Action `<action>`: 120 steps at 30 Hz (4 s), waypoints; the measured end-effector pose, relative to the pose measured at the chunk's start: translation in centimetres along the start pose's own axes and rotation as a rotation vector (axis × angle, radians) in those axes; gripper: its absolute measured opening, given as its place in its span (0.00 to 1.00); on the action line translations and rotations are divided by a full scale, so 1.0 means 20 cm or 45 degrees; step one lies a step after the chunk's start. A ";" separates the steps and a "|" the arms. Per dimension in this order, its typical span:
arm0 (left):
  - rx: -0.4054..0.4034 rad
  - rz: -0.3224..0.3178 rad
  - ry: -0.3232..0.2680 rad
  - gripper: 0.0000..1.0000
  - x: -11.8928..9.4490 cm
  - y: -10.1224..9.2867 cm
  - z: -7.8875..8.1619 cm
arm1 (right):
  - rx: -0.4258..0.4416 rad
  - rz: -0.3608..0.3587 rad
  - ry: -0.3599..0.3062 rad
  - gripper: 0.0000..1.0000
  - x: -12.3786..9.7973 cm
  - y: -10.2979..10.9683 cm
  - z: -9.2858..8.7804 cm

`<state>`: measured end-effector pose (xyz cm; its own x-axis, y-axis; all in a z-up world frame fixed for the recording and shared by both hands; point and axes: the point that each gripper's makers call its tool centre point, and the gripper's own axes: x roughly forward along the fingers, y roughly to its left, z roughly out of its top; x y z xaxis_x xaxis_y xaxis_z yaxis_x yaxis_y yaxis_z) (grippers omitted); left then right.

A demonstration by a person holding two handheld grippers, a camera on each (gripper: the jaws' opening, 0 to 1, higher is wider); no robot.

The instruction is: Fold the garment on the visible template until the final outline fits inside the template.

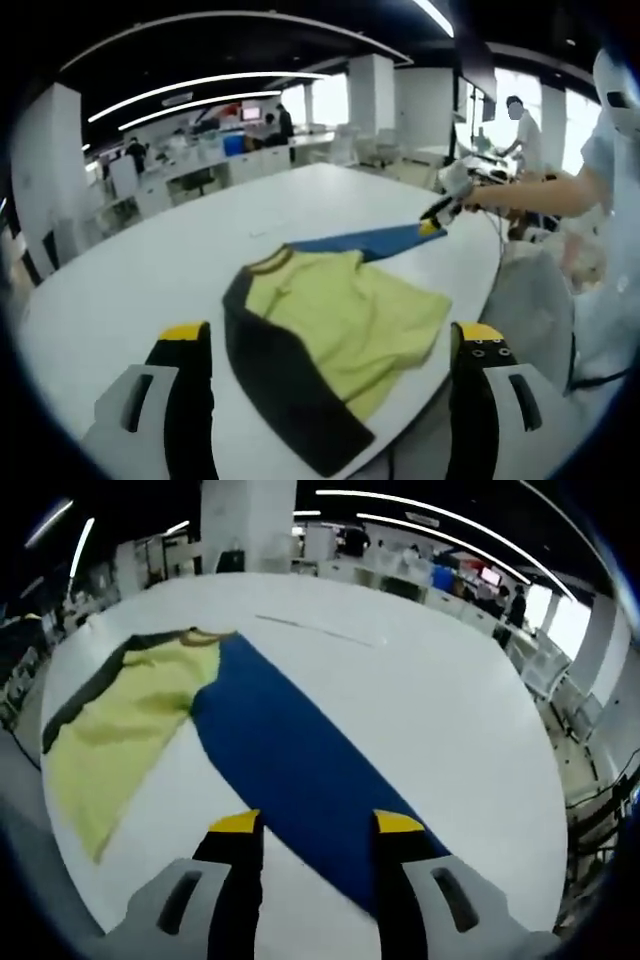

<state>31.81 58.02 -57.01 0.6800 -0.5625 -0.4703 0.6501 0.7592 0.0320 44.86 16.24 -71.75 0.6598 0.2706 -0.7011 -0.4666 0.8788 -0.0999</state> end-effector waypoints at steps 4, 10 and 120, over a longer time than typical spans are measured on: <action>0.002 -0.006 -0.003 0.96 0.00 -0.02 0.00 | -0.005 0.040 -0.061 0.48 -0.04 0.12 0.08; -0.002 -0.003 -0.015 0.96 -0.01 -0.02 0.00 | -0.066 0.091 -0.109 0.55 -0.10 0.26 0.15; -0.326 -0.006 0.218 0.61 -0.07 0.03 -0.62 | -0.332 0.365 -0.437 1.00 -0.66 1.02 0.54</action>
<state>27.01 63.26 -67.38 0.5960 -0.5196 -0.6122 0.5318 0.8267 -0.1839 32.96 34.90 -57.02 0.6186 0.6382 -0.4582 -0.7595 0.6350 -0.1411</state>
